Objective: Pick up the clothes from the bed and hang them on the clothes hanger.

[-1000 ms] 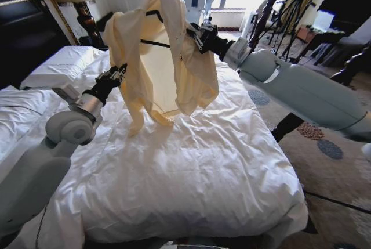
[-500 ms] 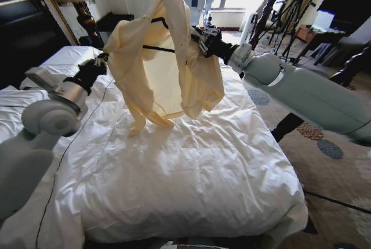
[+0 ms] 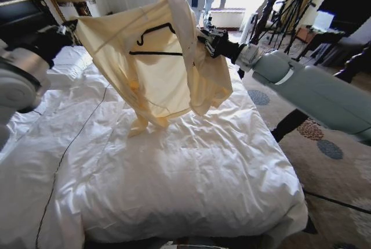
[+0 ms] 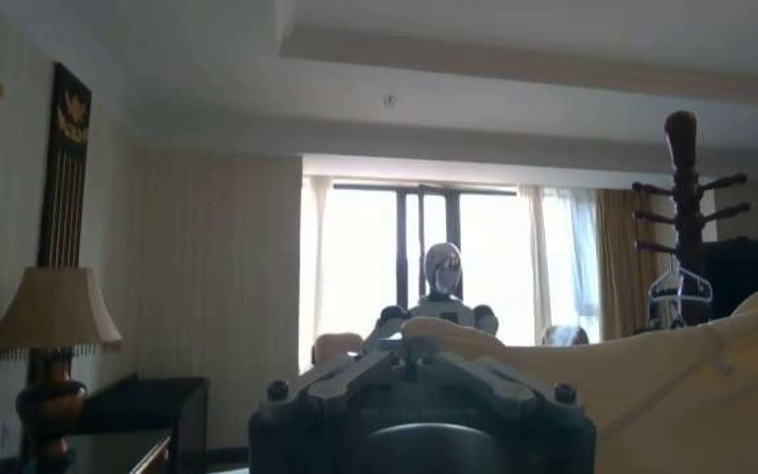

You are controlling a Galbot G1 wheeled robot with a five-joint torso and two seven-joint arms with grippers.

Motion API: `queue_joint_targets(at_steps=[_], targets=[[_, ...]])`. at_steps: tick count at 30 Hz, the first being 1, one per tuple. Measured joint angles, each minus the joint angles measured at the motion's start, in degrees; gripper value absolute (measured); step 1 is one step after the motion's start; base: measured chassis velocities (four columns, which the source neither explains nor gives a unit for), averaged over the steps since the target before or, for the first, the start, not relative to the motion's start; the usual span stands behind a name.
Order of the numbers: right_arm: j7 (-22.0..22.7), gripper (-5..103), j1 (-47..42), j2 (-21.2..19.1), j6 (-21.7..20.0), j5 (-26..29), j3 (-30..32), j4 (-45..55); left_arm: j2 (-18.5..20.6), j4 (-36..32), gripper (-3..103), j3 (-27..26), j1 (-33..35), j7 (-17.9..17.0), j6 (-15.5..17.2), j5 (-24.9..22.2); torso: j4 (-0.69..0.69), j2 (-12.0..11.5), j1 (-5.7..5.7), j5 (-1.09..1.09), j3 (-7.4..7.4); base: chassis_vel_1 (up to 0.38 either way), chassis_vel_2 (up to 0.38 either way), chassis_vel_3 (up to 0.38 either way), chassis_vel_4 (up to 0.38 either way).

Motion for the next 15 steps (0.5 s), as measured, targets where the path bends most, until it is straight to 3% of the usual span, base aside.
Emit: queue_joint_targets(at_steps=[4, 8, 15], targets=[[-0.37, 5, 0.00, 1.13, 0.75, -4.67, 0.55, -0.51, 3.49, -0.42, 0, -0.10, -1.14, 0.66, 0.58, -1.77, 0.07, 0.00, 0.00, 0.01, 0.00, 0.000, 0.000, 0.000, 0.000], [0.74, 5, -0.47, 1.65, 0.29, -8.48, 1.21, -0.21, 5.25, -1.88, 0, -0.38, -2.76, 1.02, 1.73, -2.36, 0.03, 0.00, -0.02, -0.03, -0.01, 0.000, 0.000, 0.000, 0.000], [7.91, 5, -2.42, 5.98, -6.98, -14.58, 1.62, 1.61, 6.82, -6.23, 0, -0.63, -7.24, 1.47, 5.66, -2.12, 0.03, 0.00, -0.01, -0.01, 0.00, 0.000, 0.000, 0.000, 0.000]])
